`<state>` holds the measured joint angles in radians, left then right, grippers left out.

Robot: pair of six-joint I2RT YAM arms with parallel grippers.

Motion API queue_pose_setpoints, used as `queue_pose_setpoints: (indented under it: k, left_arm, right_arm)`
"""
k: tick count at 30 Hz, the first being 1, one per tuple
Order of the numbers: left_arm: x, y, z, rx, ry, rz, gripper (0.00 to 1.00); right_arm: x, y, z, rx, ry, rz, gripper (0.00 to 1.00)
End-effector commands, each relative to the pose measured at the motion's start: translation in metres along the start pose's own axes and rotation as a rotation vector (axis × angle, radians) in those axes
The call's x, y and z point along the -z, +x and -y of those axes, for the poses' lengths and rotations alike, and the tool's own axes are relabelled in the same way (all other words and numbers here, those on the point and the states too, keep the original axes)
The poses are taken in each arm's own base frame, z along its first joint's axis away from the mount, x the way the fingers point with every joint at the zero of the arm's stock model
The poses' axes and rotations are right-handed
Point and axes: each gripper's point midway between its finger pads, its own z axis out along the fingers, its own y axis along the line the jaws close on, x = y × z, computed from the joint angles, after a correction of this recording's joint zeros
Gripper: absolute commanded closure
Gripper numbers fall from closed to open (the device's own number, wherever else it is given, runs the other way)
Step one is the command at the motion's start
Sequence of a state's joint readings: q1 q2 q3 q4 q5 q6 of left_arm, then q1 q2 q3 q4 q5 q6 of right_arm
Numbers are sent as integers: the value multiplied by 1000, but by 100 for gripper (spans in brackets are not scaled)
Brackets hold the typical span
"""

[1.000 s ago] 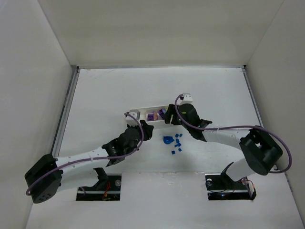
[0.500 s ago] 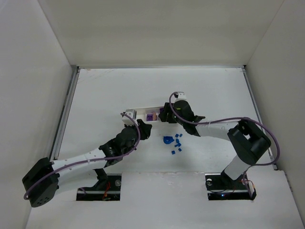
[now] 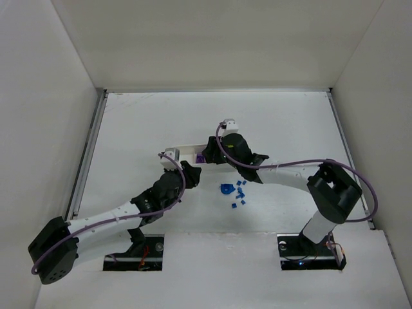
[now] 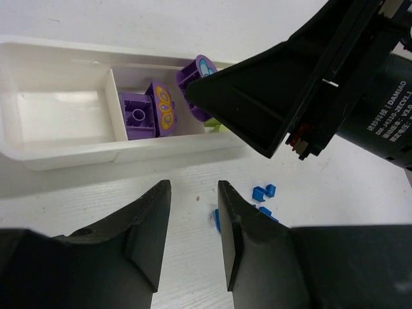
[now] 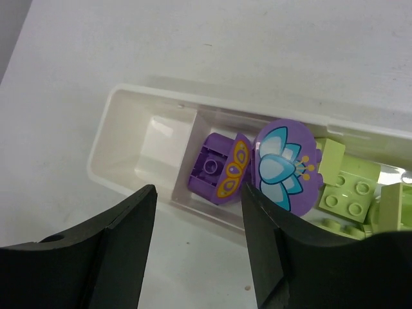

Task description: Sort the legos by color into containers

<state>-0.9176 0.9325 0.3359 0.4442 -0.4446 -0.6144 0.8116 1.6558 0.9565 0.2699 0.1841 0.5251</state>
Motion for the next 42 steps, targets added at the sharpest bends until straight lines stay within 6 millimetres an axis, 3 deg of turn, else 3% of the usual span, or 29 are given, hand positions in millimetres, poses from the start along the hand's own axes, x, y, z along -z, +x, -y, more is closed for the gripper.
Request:
queue_pose_setpoints:
  k: [1,4,6,9,12,16,24,28,33,37,42]
  left_arm:
    - [4,-13,4,41,24,46,68]
    - [4,-15,4,43,24,48,67]
    - [4,-14,4,39,26,44,67]
    - [2,-13,5,42,27,39,67]
    - [1,-12,8,33,35,32,67]
    - [1,-14,7,42,37,39,67]
    - [2,-13,5,43,32,38,67]
    - [4,-11,2,48,29,39,67]
    - [6,-8,-1,49,28,40,67]
    - [7,-4,3,30,35,23,67]
    - [4,7,13,-4,47,-10,66]
  right_arm:
    - [2,-10,-1,25,10,27,39]
    - [17,-23,14,12,53,82,40]
    - [18,-29,36,-16,102,97,39]
    - [11,-17,46,-40,101,48,31]
    - [-2,-5,43,-54,53,-13,21]
    - [-7,-4,33,-65,5,-18,18]
    - [-12,-11,12,-63,-72,-16,31]
    - [-11,-3,-5,-13,-82,-24,35]
    - [-15,7,-8,32,-42,-39,35]
    - [2,-6,-9,20,-46,4,34]
    - [40,-31,-5,2,-44,94,32]
